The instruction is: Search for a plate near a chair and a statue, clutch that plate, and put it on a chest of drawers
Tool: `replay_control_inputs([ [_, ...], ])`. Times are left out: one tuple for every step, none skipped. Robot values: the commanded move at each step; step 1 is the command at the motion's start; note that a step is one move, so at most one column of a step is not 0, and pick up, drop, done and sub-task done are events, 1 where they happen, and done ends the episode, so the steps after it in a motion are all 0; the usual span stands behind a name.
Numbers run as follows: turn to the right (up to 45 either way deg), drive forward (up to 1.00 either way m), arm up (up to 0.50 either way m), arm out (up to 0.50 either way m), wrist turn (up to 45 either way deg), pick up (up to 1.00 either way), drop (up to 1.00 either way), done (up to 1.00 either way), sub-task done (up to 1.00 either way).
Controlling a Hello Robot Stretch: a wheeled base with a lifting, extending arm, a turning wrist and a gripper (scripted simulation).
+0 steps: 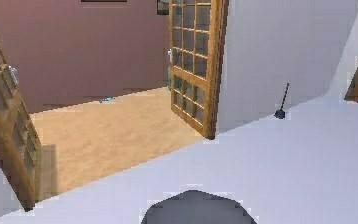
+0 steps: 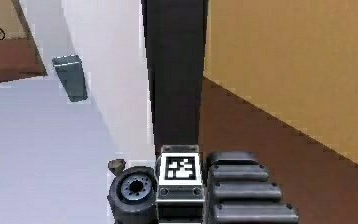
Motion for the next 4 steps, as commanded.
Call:
replay_control_inputs([
  [0.0, 0.55, 0.0, 0.0, 0.0, 0.0, 0.0, 0.0, 0.0],
  [45.0, 0.0, 0.0, 0.0, 0.0, 0.0, 0.0, 0.0, 0.0],
  [9.0, 0.0, 0.0, 0.0, 0.0, 0.0, 0.0, 0.0, 0.0],
  [0.0, 1.0, 0.0, 0.0, 0.0, 0.0, 0.0, 0.0, 0.0],
])
